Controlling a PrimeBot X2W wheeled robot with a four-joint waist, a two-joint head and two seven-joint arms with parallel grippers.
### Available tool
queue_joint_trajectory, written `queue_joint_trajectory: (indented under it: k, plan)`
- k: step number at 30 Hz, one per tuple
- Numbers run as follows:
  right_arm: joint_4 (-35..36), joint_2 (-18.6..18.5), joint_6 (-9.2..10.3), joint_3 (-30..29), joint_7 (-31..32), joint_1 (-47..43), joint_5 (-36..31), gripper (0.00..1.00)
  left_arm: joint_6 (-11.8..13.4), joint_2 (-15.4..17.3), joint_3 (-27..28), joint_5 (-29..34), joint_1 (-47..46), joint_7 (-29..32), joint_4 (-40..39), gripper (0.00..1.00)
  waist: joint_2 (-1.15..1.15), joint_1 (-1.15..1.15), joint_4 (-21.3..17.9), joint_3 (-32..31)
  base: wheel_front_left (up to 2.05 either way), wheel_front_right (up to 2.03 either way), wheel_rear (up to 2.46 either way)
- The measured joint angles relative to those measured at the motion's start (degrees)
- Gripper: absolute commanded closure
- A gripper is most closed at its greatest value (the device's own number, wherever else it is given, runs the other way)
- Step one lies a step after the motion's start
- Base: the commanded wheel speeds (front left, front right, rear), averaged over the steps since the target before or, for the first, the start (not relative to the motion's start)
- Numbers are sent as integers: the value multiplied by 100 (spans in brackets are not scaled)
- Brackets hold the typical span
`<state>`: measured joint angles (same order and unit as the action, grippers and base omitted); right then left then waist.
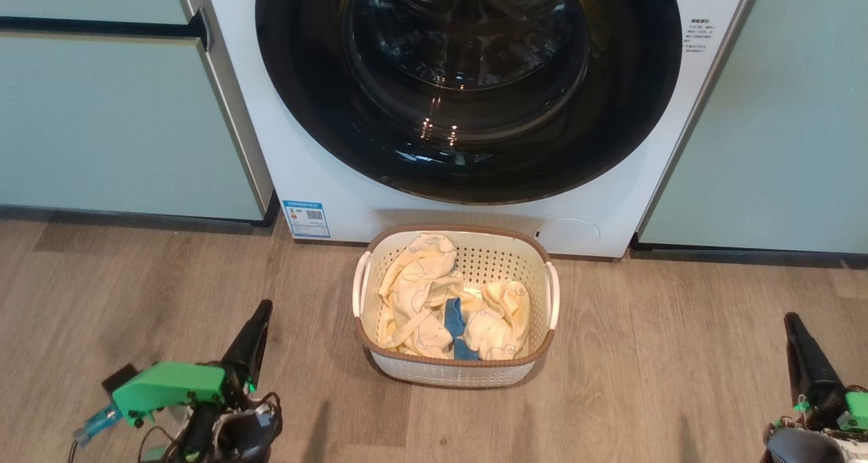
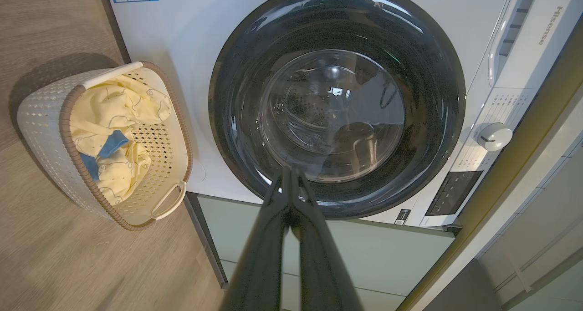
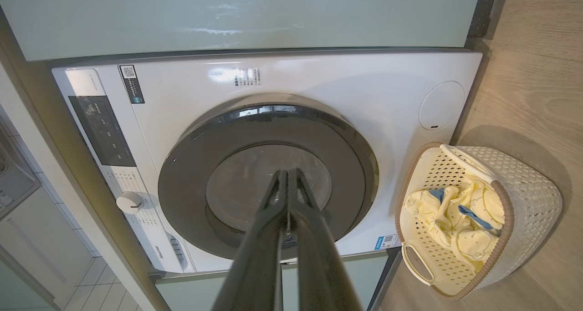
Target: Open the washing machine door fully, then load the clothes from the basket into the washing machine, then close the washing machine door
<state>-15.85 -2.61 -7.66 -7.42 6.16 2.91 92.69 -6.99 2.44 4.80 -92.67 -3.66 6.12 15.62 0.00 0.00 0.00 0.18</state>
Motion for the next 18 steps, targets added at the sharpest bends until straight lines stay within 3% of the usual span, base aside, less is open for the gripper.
queue_joint_trajectory:
  k: [18]
  plan:
    - [0,0,0,0,0,0,0,100,0,0,0,-1,0,0,0,100,0,0,0,0,0,0,0]
